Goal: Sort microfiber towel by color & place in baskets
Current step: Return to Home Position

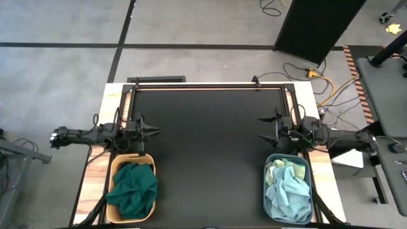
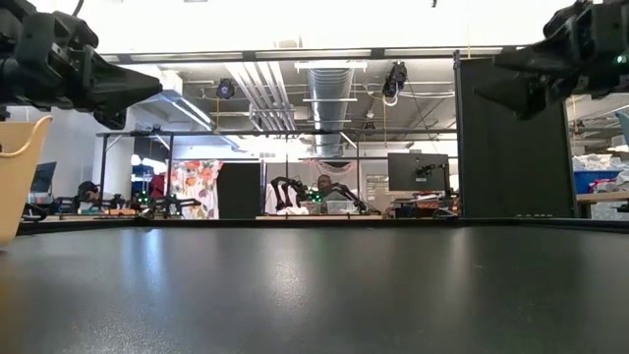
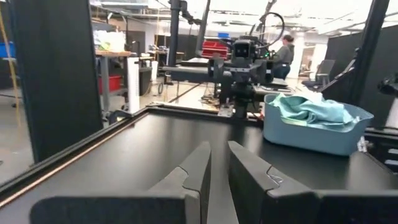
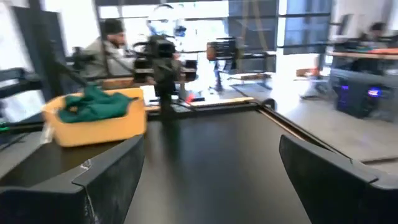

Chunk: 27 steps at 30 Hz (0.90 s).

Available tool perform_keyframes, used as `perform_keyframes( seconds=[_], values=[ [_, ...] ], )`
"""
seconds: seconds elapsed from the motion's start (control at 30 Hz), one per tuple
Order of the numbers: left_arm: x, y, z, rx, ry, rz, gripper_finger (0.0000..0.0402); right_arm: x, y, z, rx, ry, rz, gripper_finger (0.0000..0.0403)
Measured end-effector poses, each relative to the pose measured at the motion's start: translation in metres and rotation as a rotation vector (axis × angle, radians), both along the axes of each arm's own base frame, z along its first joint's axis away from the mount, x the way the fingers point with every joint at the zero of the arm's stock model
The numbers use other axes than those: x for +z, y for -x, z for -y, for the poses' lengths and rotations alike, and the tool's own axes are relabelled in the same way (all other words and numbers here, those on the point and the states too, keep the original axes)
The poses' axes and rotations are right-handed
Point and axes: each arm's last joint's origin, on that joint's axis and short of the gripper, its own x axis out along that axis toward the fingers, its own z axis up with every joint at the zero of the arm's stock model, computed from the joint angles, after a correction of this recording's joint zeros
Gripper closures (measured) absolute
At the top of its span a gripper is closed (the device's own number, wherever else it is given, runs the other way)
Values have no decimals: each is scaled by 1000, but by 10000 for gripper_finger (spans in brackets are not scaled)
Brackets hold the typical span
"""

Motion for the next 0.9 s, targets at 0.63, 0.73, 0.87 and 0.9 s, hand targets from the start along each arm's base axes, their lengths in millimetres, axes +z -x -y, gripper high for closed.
perform_keyframes(
  seconds=[0.63,0.73,0.87,0.9],
  values=[
    [-2,-1,1,-26,16,-15,366,-16,8,-2,-14,43,-13,292],
    [-2,-1,1,-26,16,-17,366,-18,6,-2,-11,37,-38,367],
    [-3,-2,2,-56,-7,-37,366,-16,7,-2,-13,67,-16,387],
    [-4,-2,2,-81,-11,-43,366,-15,8,-2,-13,72,-1,389]
  ],
)
